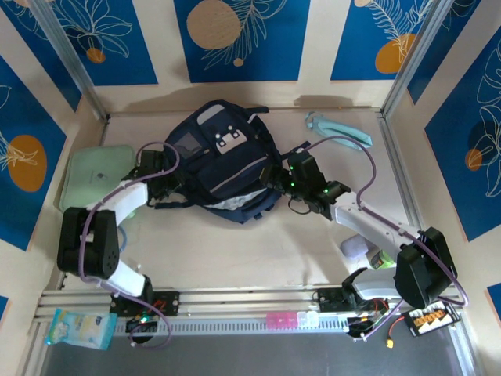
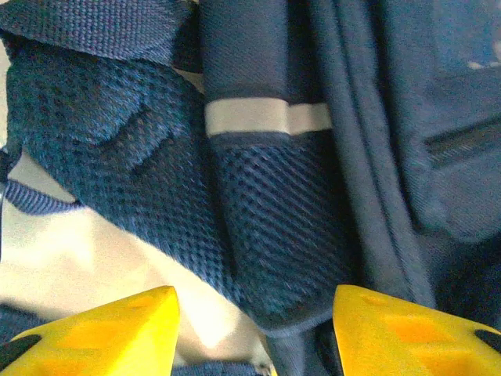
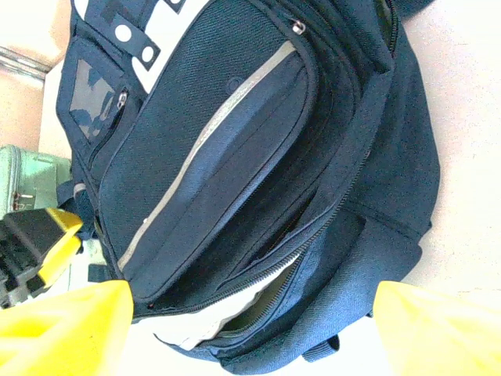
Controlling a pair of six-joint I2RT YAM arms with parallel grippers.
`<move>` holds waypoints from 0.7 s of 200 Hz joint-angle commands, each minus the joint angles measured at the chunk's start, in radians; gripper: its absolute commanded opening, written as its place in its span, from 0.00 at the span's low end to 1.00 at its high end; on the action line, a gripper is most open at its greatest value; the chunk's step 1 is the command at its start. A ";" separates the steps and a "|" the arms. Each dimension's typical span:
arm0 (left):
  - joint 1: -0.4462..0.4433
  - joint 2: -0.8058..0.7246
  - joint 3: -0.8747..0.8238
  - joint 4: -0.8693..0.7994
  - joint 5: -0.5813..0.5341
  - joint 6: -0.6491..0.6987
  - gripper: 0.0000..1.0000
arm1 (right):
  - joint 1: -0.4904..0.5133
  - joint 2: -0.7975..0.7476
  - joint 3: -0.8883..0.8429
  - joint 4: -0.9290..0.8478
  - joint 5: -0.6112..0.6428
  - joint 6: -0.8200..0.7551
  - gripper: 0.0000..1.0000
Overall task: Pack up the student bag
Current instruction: Rotate the student bag at the center of the table.
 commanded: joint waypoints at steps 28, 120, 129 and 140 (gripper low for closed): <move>0.026 0.150 0.080 0.102 0.073 -0.017 0.44 | 0.018 0.021 0.033 -0.028 -0.002 0.019 0.80; 0.026 0.062 0.054 0.150 0.210 -0.052 0.00 | 0.055 0.176 0.037 -0.116 -0.097 0.094 0.75; 0.026 0.025 0.036 0.149 0.232 -0.069 0.00 | 0.053 0.202 0.037 -0.092 -0.118 0.095 0.74; 0.026 -0.021 0.013 0.146 0.256 -0.083 0.00 | 0.042 0.232 0.042 -0.065 -0.129 0.102 0.72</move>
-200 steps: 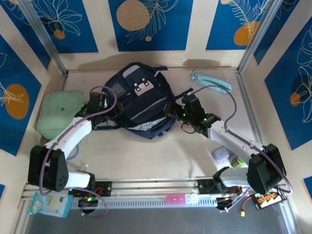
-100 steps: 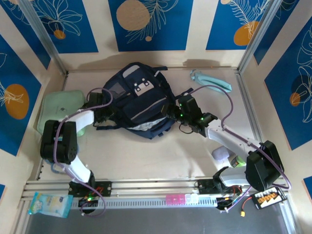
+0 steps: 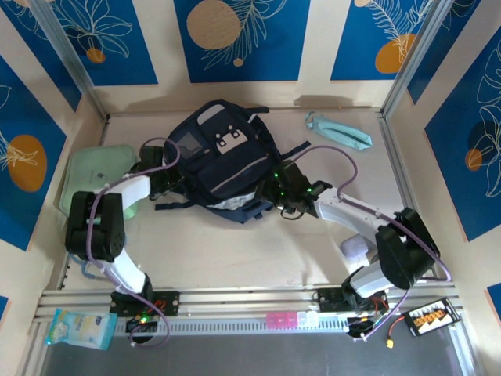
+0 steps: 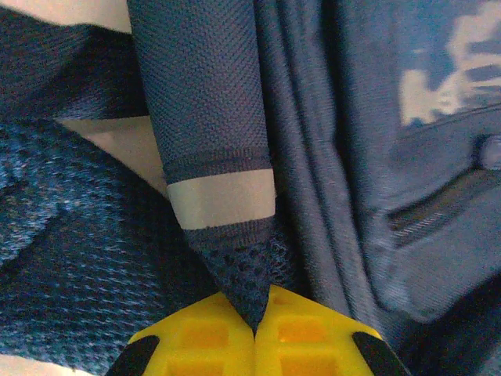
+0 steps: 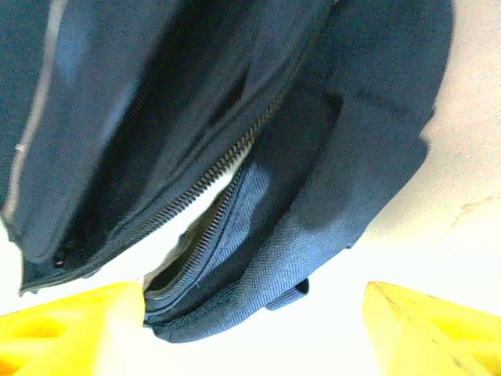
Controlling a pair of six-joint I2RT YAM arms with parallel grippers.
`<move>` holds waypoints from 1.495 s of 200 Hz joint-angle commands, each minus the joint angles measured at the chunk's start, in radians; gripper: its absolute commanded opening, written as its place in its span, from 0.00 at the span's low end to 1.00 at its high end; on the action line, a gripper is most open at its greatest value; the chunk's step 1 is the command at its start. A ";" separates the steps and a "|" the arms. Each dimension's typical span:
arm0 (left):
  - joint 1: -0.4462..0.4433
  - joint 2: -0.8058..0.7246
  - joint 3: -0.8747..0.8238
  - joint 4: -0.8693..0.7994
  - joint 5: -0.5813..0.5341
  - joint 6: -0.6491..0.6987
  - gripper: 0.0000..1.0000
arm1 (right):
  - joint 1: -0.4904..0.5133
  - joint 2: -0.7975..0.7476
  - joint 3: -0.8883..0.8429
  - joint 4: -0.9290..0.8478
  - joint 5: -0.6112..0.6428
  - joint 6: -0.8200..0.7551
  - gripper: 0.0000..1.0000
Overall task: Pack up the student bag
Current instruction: Rotate the student bag at the center of the table, then zip the student bag at the center of the table.
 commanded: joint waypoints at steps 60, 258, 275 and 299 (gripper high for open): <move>-0.036 -0.318 -0.131 0.002 0.205 -0.130 0.00 | -0.169 0.237 0.156 0.142 -0.109 -0.154 0.61; -0.314 -0.329 -0.011 -0.100 0.028 -0.420 0.00 | 0.384 0.137 0.345 -0.161 0.298 -0.291 0.30; -0.315 -0.327 0.005 -0.131 0.028 -0.450 0.00 | 0.391 0.203 0.392 -0.144 0.315 -0.311 0.27; -0.316 -0.331 0.022 -0.162 0.034 -0.493 0.00 | 0.386 0.261 0.416 -0.057 0.312 -0.367 0.26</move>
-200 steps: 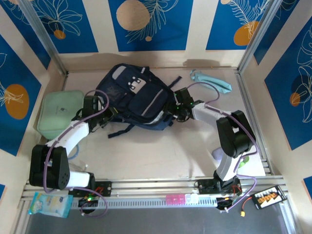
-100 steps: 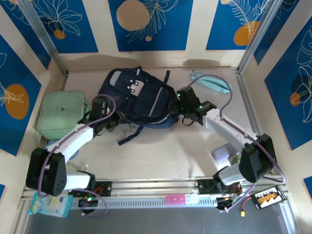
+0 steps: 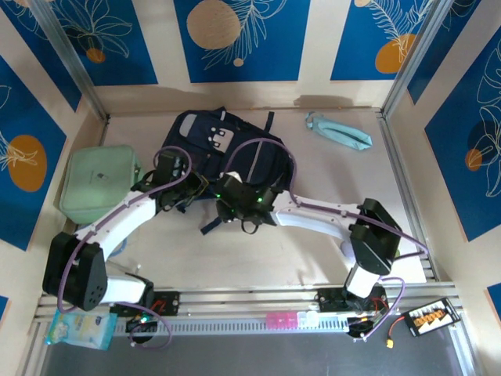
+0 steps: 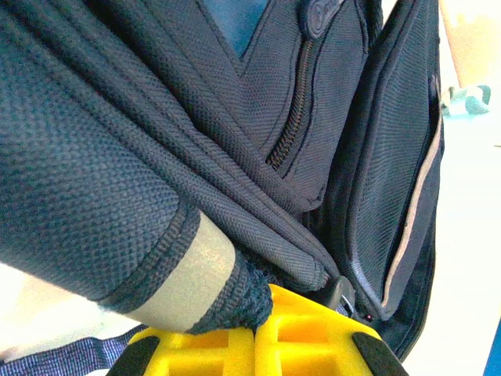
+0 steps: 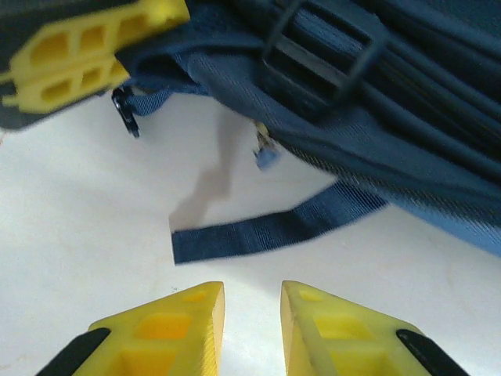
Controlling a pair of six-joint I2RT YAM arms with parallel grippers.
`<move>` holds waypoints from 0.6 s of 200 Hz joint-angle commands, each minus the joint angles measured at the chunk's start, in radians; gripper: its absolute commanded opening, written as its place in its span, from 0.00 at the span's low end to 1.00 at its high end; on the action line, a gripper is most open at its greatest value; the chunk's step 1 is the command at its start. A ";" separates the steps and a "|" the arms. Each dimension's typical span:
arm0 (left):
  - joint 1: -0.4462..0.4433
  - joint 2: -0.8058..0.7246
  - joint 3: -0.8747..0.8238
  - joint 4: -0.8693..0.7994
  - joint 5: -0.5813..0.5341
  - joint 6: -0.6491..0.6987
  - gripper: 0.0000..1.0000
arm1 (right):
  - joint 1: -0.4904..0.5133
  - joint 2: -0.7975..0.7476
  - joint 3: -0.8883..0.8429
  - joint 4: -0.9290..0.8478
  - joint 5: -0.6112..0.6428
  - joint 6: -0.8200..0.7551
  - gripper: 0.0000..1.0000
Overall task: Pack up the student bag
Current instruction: Zip the student bag at the center of the table.
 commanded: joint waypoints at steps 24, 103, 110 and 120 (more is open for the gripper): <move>-0.012 -0.019 0.077 -0.023 0.042 -0.116 0.00 | -0.052 0.084 0.061 0.107 0.008 -0.047 0.26; -0.013 -0.029 0.095 -0.033 0.061 -0.170 0.00 | -0.096 0.129 0.091 0.135 0.036 -0.059 0.33; -0.012 -0.030 0.093 -0.031 0.061 -0.171 0.00 | -0.099 0.133 0.097 0.130 0.043 -0.058 0.33; -0.012 -0.034 0.090 -0.030 0.059 -0.171 0.00 | -0.099 0.140 0.103 0.124 0.061 -0.058 0.32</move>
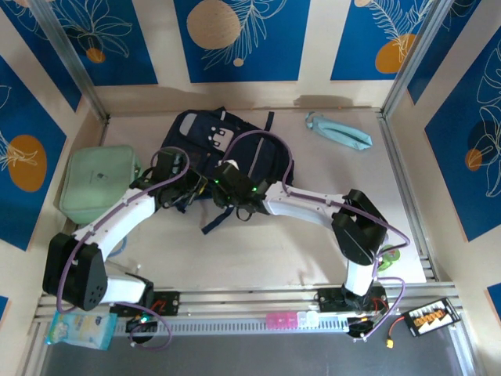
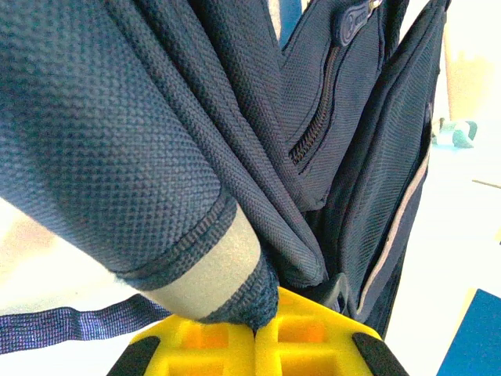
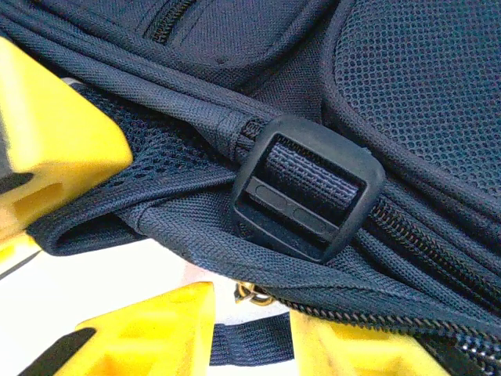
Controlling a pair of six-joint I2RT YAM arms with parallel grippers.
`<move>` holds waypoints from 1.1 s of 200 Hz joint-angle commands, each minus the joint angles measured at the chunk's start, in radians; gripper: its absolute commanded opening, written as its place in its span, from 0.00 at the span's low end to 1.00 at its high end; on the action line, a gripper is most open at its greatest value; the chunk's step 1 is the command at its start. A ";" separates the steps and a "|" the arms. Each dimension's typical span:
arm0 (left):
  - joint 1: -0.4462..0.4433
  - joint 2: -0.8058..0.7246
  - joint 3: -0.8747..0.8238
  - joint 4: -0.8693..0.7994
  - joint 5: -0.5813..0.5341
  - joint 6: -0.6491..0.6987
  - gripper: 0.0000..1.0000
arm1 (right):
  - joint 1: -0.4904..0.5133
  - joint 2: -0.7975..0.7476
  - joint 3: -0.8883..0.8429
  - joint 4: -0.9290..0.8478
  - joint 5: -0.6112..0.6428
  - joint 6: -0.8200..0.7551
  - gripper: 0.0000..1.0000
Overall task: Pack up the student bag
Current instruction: Zip the student bag at the center of the table.
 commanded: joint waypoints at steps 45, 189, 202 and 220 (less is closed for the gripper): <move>-0.013 -0.033 0.047 0.037 0.065 -0.022 0.00 | -0.015 0.065 0.081 -0.032 0.167 0.015 0.26; 0.034 -0.024 0.014 0.023 -0.007 0.033 0.00 | -0.042 -0.188 -0.232 -0.194 0.249 0.198 0.11; 0.036 -0.023 0.013 0.025 -0.009 0.039 0.00 | -0.049 -0.222 -0.277 -0.225 0.277 0.228 0.12; 0.039 -0.019 0.011 0.028 -0.006 0.040 0.00 | -0.069 -0.256 -0.324 -0.252 0.301 0.267 0.12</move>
